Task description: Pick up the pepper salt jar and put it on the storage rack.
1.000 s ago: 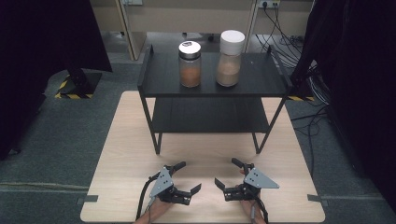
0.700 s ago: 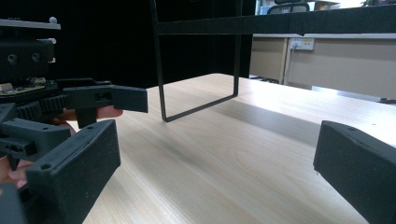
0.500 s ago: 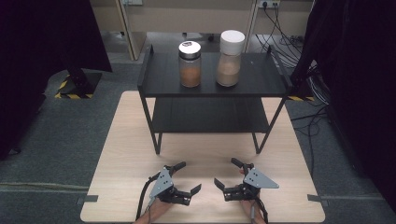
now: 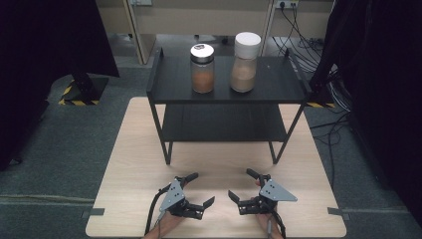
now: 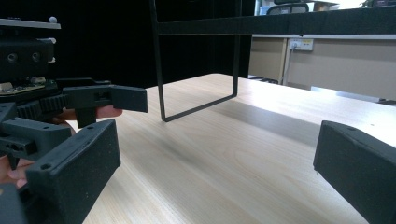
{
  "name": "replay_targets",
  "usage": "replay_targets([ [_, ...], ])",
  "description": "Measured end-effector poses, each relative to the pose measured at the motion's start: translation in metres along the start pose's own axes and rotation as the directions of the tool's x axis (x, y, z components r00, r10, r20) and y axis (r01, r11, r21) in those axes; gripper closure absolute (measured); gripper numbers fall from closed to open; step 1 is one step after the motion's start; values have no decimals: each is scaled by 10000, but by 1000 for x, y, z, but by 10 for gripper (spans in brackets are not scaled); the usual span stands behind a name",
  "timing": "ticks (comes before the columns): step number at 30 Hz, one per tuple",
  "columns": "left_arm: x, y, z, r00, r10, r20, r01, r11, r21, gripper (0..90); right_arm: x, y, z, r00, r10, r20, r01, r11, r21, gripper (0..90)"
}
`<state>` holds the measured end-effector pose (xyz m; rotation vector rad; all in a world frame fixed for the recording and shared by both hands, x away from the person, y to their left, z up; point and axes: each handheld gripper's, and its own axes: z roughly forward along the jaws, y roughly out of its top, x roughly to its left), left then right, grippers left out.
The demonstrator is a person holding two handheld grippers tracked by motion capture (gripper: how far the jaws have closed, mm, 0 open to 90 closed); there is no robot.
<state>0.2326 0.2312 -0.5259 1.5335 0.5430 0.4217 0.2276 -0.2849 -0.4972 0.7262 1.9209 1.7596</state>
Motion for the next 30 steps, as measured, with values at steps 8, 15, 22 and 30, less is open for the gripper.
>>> replay_targets([
  [8,0,0,0,10000,5,-5,-5,10000,-1,24,0,0,0,10000,1,-10,-1,10000,-7,7],
  [15,0,0,0,10000,-7,-6,7,10000,-6,24,0,0,0,10000,8,31,-8,10000,-29,7],
  [22,0,0,0,10000,-13,-10,13,10000,-6,24,0,0,-1,10000,15,60,-14,10000,-43,7],
  [30,0,0,0,10000,-9,-9,9,10000,-5,24,0,0,-1,10000,26,68,-26,10000,-63,7],
])
